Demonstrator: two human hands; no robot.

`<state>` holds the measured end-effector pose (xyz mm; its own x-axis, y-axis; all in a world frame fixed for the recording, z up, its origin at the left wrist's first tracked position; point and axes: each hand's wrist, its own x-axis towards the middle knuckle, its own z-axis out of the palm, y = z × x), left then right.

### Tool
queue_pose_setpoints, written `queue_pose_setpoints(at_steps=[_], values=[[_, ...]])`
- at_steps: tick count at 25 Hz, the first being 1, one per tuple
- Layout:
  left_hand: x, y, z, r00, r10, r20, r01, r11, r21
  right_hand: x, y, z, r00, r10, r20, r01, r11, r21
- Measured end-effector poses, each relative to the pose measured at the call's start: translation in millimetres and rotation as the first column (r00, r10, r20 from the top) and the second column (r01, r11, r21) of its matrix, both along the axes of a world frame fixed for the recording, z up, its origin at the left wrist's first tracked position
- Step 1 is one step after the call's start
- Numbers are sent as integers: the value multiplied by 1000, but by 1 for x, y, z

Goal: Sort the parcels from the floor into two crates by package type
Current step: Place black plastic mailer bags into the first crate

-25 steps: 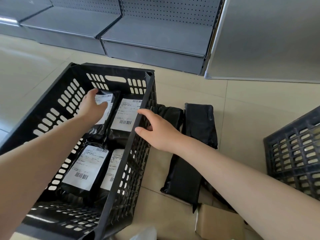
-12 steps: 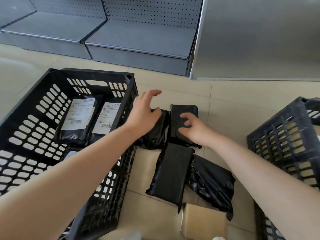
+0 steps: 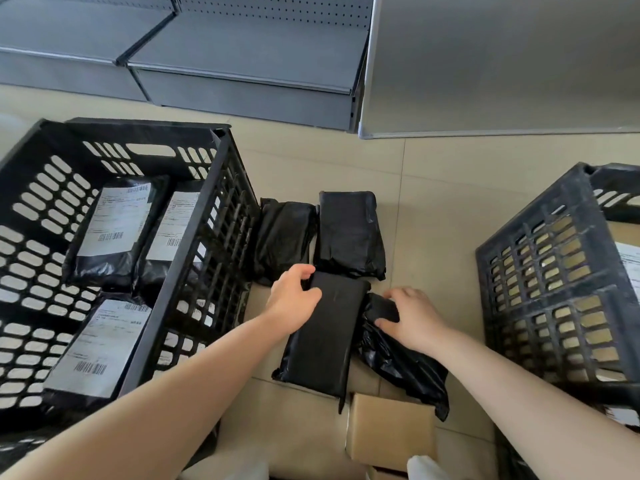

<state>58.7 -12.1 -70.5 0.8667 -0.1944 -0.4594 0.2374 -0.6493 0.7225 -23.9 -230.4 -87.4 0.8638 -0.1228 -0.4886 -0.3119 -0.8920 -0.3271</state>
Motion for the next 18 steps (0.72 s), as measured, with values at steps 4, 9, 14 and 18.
queue_pose_setpoints(at_steps=[4, 9, 14, 18], values=[[-16, 12, -19, 996, 23, -88, -24, 1000, -18, -6, 7, -10, 986, 161, -33, -163, 984, -67], [-38, 15, -34, 988, -40, -148, 42, 999, 8, -5, 18, -21, 955, 274, -110, -291, 936, -197], [-44, 5, -32, 981, -85, -176, 78, 996, -47, -12, 13, -15, 976, 201, -79, -209, 972, -109], [-55, 1, -32, 956, -125, -264, 103, 990, -95, -6, -2, -2, 980, -180, -84, 186, 980, 71]])
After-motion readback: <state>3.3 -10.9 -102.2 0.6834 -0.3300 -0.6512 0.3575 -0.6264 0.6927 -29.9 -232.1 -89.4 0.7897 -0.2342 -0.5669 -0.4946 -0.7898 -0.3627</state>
